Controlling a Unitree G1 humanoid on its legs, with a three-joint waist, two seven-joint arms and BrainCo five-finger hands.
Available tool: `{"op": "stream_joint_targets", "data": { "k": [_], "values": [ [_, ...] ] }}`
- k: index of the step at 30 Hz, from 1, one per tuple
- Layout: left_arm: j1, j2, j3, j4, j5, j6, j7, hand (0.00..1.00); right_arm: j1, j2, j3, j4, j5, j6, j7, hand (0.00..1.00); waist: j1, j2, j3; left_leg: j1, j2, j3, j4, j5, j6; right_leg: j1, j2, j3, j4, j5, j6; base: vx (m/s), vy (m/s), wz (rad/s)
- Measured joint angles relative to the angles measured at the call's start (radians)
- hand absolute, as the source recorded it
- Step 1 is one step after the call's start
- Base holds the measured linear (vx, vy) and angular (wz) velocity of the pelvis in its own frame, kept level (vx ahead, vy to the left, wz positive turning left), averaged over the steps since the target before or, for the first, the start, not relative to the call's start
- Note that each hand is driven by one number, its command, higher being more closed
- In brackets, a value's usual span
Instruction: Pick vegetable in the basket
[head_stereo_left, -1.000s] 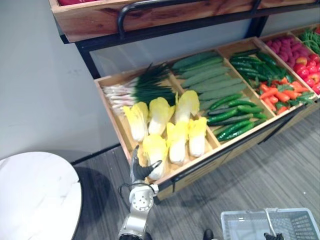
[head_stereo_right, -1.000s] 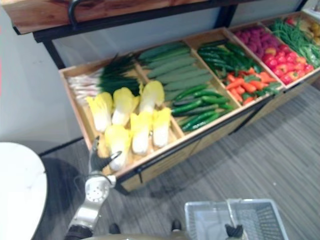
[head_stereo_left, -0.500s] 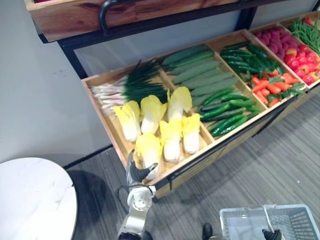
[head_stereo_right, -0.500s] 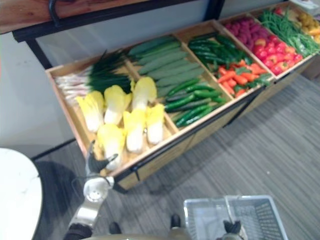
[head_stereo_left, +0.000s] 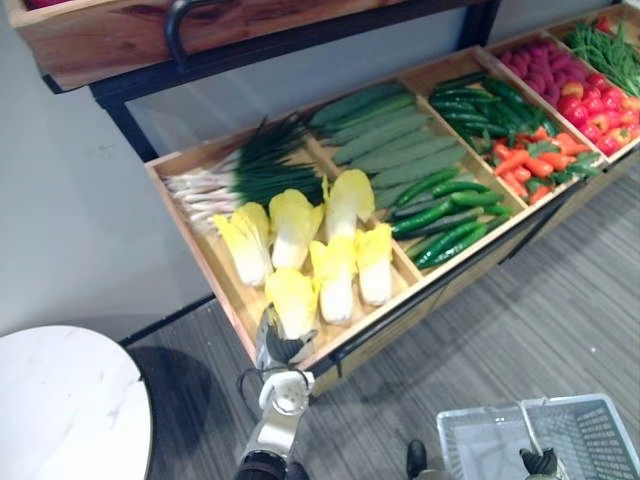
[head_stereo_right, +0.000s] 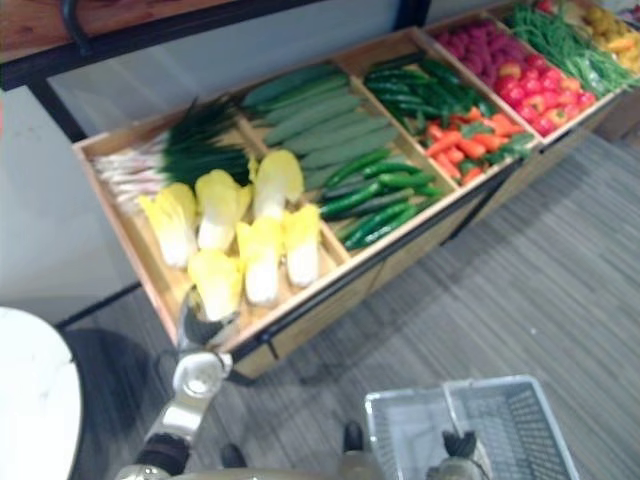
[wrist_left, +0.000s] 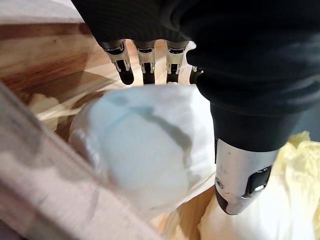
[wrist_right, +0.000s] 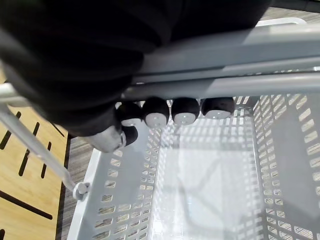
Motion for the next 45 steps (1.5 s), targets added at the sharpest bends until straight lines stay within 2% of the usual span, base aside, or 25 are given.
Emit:
{"op": "stream_joint_targets", "data": {
  "k": [3,7,8,14,24,28,33,38,41,45],
  "values": [
    [-0.032,0.001,0.001,0.097,0.05,0.004,0.055,0.0,0.0,-0.001,0.0,0.001,0.0,0.0,-0.003,1.0,0.001,0.007,0.005,0.012,0.004,0.017,0.0,-0.004,-0.005,0.002,0.006,0.017,-0.005,0.005,-0.002,-0.01,-0.03,-0.17],
    [-0.062,0.003,0.0,0.176,0.062,0.003,0.092,0.0,-0.003,-0.008,0.021,0.015,0.001,-0.003,-0.011,1.0,0.002,0.019,0.005,0.018,0.011,0.028,0.0,-0.008,-0.011,0.001,0.014,0.028,-0.005,0.006,-0.004,-0.02,-0.038,-0.1],
    [-0.069,0.003,0.004,0.194,0.076,0.003,0.1,1.0,-0.006,-0.01,0.033,0.016,0.001,-0.008,-0.013,1.0,0.001,0.022,0.006,0.021,0.015,0.037,0.0,-0.008,-0.012,0.0,0.018,0.033,-0.006,0.008,-0.006,-0.02,-0.031,-0.12],
    [-0.096,0.017,0.024,0.264,0.097,0.009,0.13,1.0,-0.014,-0.032,0.081,0.018,0.001,-0.021,-0.021,1.0,0.003,0.033,0.013,0.04,0.021,0.067,-0.001,-0.012,-0.018,-0.004,0.028,0.065,-0.006,0.009,-0.009,-0.03,-0.036,-0.16],
    [-0.121,0.038,0.035,0.299,0.092,0.019,0.155,1.0,-0.013,-0.039,0.129,0.023,0.001,-0.038,-0.021,1.0,0.003,0.032,0.013,0.038,0.026,0.081,-0.003,-0.014,-0.02,-0.015,0.034,0.08,-0.006,0.012,-0.012,-0.02,-0.023,-0.05],
    [-0.137,0.036,0.037,0.303,0.054,0.016,0.157,1.0,-0.013,-0.039,0.144,0.038,0.001,-0.039,-0.021,1.0,0.001,0.031,0.012,0.038,0.026,0.068,-0.003,-0.014,-0.02,-0.007,0.034,0.068,-0.007,0.014,-0.011,0.0,-0.02,0.08],
    [-0.15,0.032,0.008,0.286,-0.047,-0.003,0.149,1.0,-0.006,-0.035,0.143,0.058,0.002,-0.033,-0.021,1.0,-0.001,0.014,0.01,0.046,0.02,0.037,-0.002,-0.013,-0.019,0.025,0.024,0.033,-0.014,0.013,-0.01,0.01,-0.017,0.17],
    [-0.103,0.032,-0.05,0.159,-0.12,-0.006,0.08,1.0,-0.001,-0.013,0.13,0.058,0.006,-0.017,-0.021,1.0,0.0,0.002,0.005,0.031,0.009,-0.003,-0.003,-0.009,-0.013,0.035,0.011,-0.005,-0.017,0.012,-0.009,-0.02,-0.008,0.23],
    [-0.039,0.031,-0.092,0.076,-0.122,-0.005,0.009,1.0,0.002,0.004,0.107,0.058,0.006,-0.01,-0.019,1.0,0.001,-0.011,0.0,0.02,0.002,-0.026,-0.001,-0.005,-0.008,0.039,0.002,-0.029,-0.015,0.01,-0.006,-0.01,-0.012,0.22],
    [0.003,0.032,-0.107,-0.011,-0.122,-0.006,-0.058,1.0,0.003,0.003,0.095,0.058,0.006,-0.007,-0.014,1.0,0.002,-0.011,0.0,0.015,-0.004,-0.045,-0.001,0.0,-0.002,0.044,-0.005,-0.045,-0.01,0.009,-0.004,-0.01,-0.008,0.14]
  ]
}}
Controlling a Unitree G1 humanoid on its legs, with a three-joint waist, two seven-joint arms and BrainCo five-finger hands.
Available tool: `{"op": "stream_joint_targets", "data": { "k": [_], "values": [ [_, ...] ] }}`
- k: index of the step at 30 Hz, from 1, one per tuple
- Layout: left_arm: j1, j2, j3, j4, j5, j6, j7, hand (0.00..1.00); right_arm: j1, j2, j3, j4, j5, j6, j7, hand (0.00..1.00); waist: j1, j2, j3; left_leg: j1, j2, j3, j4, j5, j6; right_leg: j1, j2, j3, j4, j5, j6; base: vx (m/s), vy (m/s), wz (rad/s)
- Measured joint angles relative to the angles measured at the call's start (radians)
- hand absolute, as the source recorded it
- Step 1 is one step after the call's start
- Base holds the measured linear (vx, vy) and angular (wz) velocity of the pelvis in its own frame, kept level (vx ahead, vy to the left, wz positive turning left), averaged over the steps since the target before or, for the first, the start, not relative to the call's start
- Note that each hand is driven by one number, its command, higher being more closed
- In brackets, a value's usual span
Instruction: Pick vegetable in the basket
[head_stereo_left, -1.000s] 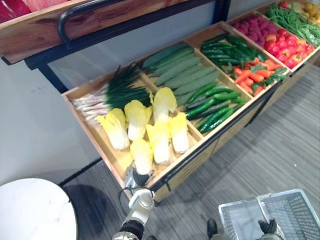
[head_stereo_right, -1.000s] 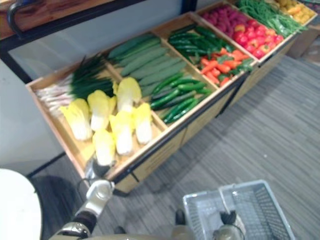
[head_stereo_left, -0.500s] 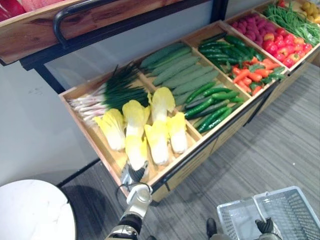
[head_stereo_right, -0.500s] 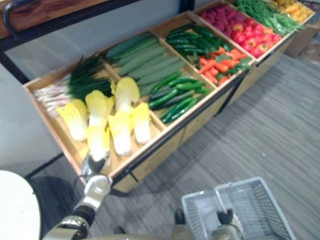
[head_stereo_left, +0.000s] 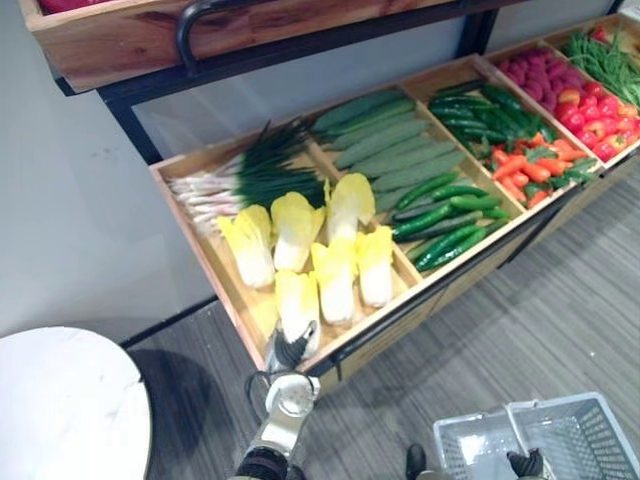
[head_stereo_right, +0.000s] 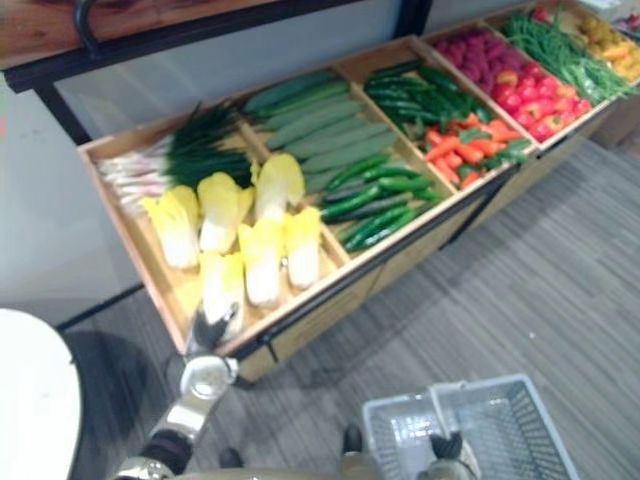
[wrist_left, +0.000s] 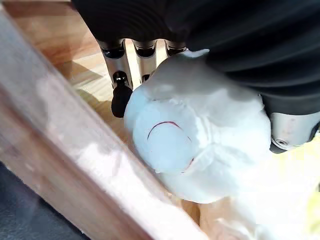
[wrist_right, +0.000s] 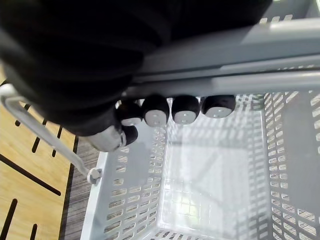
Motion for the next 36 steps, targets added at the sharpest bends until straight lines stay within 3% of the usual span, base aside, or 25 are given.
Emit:
{"op": "stream_joint_targets", "data": {
  "k": [4,11,19,27,29,31,36],
  "values": [
    [0.049,0.003,-0.004,-0.074,0.0,-0.001,-0.058,1.0,0.002,-0.001,-0.018,0.0,-0.001,0.0,0.012,1.0,0.003,0.003,-0.001,0.0,0.001,-0.007,-0.004,0.004,0.003,0.005,0.0,-0.008,0.002,0.0,0.0,-0.03,-0.019,0.06],
    [0.105,0.003,-0.024,-0.211,0.004,-0.001,-0.092,1.0,0.014,-0.001,-0.028,-0.001,-0.001,-0.001,0.014,1.0,0.004,0.007,-0.004,-0.005,-0.001,-0.027,-0.005,0.009,0.008,0.007,-0.003,-0.026,0.003,-0.001,0.0,-0.03,-0.013,0.07],
    [0.105,0.002,-0.034,-0.428,0.013,-0.021,-0.087,1.0,0.014,-0.002,-0.028,0.0,-0.007,-0.005,0.014,1.0,0.012,0.007,-0.006,-0.016,-0.005,-0.039,-0.005,0.011,0.01,0.007,-0.007,-0.038,0.002,-0.001,0.0,0.0,-0.006,0.03],
    [0.097,0.013,-0.061,-0.669,0.039,-0.052,-0.02,1.0,0.018,-0.017,-0.028,0.001,-0.006,-0.016,0.017,1.0,0.006,0.007,-0.007,-0.017,-0.005,-0.042,-0.004,0.012,0.011,0.009,-0.008,-0.041,0.004,0.0,0.0,0.0,-0.005,0.01],
    [0.098,0.044,-0.106,-0.701,0.05,-0.065,-0.043,1.0,0.02,-0.043,-0.03,0.001,-0.005,-0.029,0.032,1.0,0.004,0.007,-0.007,-0.014,-0.007,-0.04,-0.004,0.012,0.012,0.008,-0.01,-0.037,0.007,0.0,0.001,-0.01,-0.001,-0.03],
    [0.096,0.094,-0.176,-0.724,0.02,-0.095,-0.145,1.0,0.019,-0.087,-0.042,-0.001,-0.004,-0.036,0.065,1.0,0.001,0.008,-0.007,0.0,-0.007,-0.024,-0.004,0.012,0.011,0.007,-0.012,-0.021,0.015,0.0,0.001,-0.02,0.0,-0.16],
    [0.088,0.163,-0.323,-0.722,-0.111,-0.133,-0.307,1.0,0.02,-0.183,-0.068,-0.028,-0.002,-0.048,0.135,1.0,-0.008,0.019,-0.014,0.024,-0.009,0.034,-0.005,0.007,0.01,-0.016,-0.012,0.042,0.032,0.003,0.006,-0.04,0.001,-0.34]
  ]
}}
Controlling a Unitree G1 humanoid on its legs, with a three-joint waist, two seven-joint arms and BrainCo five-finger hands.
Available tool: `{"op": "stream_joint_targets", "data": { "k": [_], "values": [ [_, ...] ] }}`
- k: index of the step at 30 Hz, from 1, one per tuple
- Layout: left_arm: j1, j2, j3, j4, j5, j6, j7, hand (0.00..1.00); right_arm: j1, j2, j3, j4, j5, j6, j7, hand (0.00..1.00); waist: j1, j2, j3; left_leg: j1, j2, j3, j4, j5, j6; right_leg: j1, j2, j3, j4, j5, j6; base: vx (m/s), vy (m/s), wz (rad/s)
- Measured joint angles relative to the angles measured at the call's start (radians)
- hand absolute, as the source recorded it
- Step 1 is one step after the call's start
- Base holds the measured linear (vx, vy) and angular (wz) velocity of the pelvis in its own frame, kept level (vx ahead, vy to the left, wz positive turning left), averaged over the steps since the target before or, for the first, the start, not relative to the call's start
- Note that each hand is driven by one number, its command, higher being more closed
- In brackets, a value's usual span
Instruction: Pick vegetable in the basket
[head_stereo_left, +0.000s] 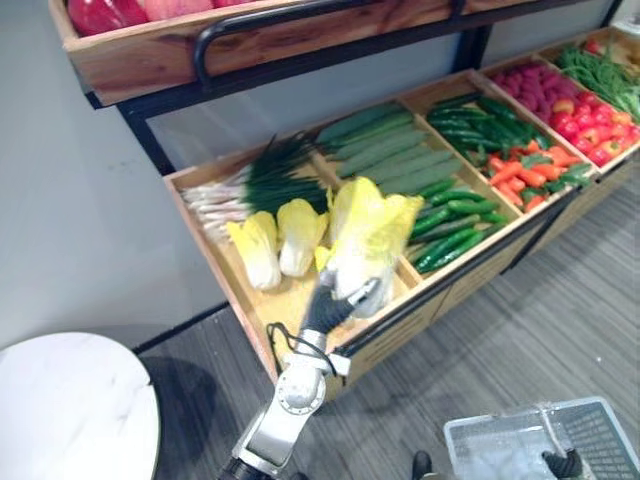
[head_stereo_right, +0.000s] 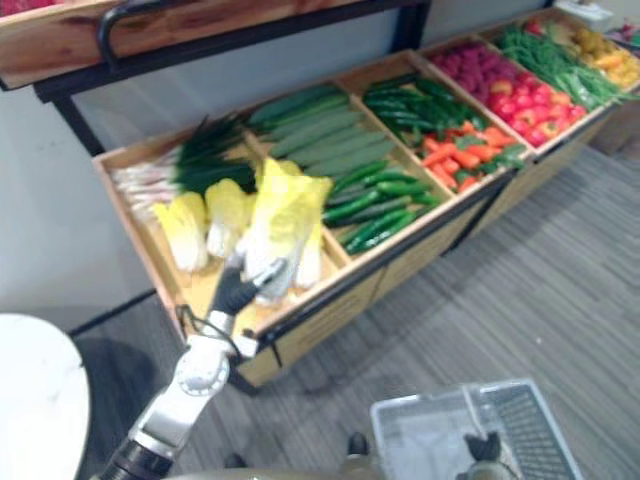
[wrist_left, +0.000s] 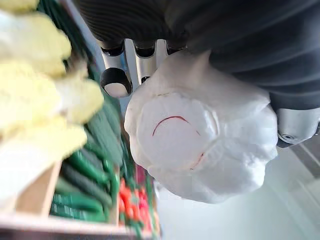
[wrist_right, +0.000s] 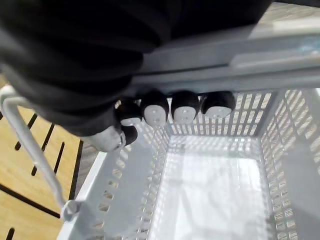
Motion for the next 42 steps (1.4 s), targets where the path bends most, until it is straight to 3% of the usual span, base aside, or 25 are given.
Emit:
{"op": "stream_joint_targets", "data": {
  "k": [6,16,27,42],
  "values": [
    [-0.093,-0.003,-0.183,0.061,-0.191,-0.001,-0.163,1.0,0.066,-0.147,0.015,-0.174,-0.009,0.002,0.078,1.0,-0.037,0.016,-0.015,0.038,-0.004,0.077,-0.001,-0.01,-0.003,-0.012,0.001,0.081,0.007,0.003,0.015,-0.03,0.001,-0.34],
    [-0.289,-0.011,-0.453,0.223,-0.203,0.001,-0.306,1.0,0.156,-0.302,0.126,-0.473,-0.044,-0.017,0.193,1.0,-0.107,0.017,-0.031,0.066,-0.014,0.158,-0.001,-0.023,-0.009,-0.048,0.004,0.164,0.026,0.01,0.027,-0.03,-0.007,-0.24],
    [-0.396,-0.123,-0.606,0.444,-0.181,0.007,-0.391,1.0,0.182,-0.322,0.169,-0.673,0.016,-0.064,0.312,1.0,-0.155,0.014,-0.035,0.067,-0.028,0.185,-0.001,-0.035,-0.008,-0.068,-0.002,0.195,0.025,0.015,0.032,0.0,-0.011,-0.09],
    [-0.409,-0.229,-0.688,0.692,0.016,0.013,-0.454,1.0,0.185,-0.283,0.187,-0.738,0.054,-0.07,0.34,1.0,-0.161,-0.017,-0.057,0.064,-0.03,0.184,0.0,-0.038,-0.01,-0.079,-0.003,0.203,0.026,0.018,0.029,-0.01,-0.036,-0.02]
  ]
}}
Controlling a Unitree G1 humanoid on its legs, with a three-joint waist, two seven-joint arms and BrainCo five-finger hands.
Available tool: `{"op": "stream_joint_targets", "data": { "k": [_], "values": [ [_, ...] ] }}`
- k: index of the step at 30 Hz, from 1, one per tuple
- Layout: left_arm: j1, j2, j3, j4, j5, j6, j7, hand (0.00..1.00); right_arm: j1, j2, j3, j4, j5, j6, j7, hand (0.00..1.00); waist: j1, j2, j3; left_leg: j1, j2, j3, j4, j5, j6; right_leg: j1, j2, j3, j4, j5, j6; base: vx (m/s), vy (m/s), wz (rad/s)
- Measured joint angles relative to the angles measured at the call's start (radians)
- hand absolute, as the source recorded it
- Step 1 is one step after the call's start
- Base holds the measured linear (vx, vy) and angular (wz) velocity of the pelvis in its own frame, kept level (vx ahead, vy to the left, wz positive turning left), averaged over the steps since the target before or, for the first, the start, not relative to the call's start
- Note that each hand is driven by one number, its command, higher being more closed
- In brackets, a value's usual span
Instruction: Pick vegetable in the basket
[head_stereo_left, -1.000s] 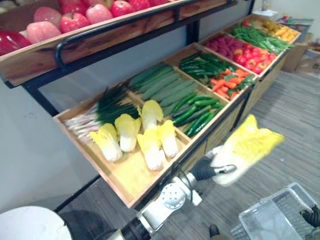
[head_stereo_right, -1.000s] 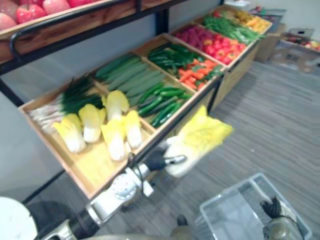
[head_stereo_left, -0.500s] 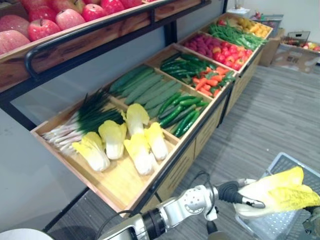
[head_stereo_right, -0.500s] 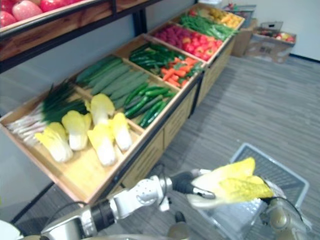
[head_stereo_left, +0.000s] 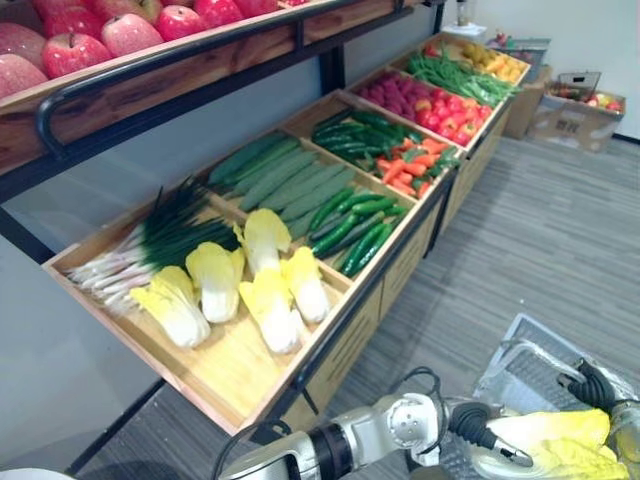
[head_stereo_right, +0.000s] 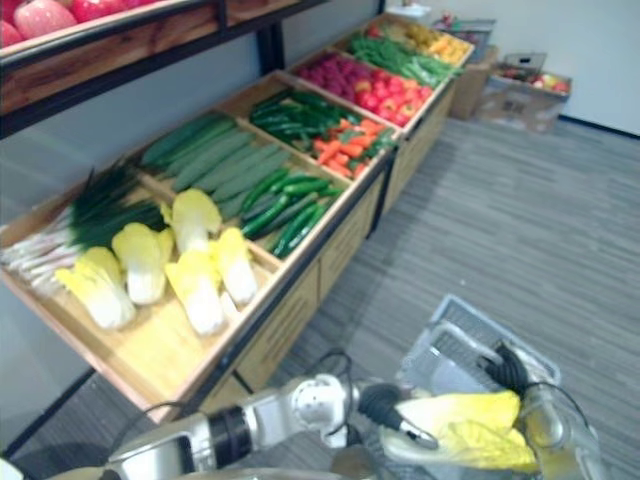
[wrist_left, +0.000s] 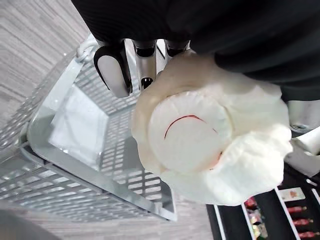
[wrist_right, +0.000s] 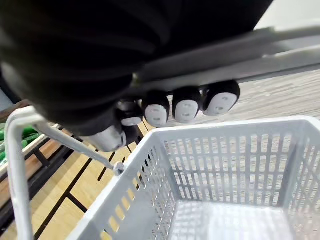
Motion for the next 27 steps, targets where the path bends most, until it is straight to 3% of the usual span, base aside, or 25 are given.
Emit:
{"op": "stream_joint_targets", "data": {
  "k": [5,14,15,27],
  "values": [
    [-0.004,-0.038,0.006,0.098,0.084,0.0,0.016,1.0,0.013,0.04,0.0,-0.055,0.025,0.001,0.001,1.0,0.0,-0.002,0.001,-0.002,0.001,-0.006,0.0,-0.001,-0.001,-0.002,0.0,-0.003,0.0,-0.004,0.005,-0.02,-0.039,0.02],
    [-0.026,-0.063,0.085,0.243,0.209,0.058,0.156,1.0,0.062,0.128,0.015,-0.112,0.064,0.003,0.005,1.0,0.0,-0.016,0.005,-0.018,-0.001,-0.026,0.0,-0.001,0.0,-0.004,-0.005,-0.014,-0.001,0.0,-0.001,0.0,-0.018,0.05],
    [-0.035,-0.071,0.087,0.26,0.233,0.064,0.162,0.0,0.065,0.139,0.015,-0.112,0.068,0.003,0.005,1.0,0.0,-0.018,0.005,-0.017,-0.001,-0.027,0.0,-0.002,0.002,-0.004,-0.004,-0.014,-0.001,0.0,-0.001,0.0,0.0,0.0],
    [-0.113,-0.147,0.125,0.28,0.252,0.079,0.243,0.0,0.101,0.166,0.032,-0.114,0.081,0.015,0.004,1.0,-0.006,-0.038,0.018,-0.018,-0.001,-0.028,0.002,-0.01,0.002,-0.002,-0.011,-0.019,-0.003,0.0,-0.001,0.0,-0.025,0.0]
  ]
}}
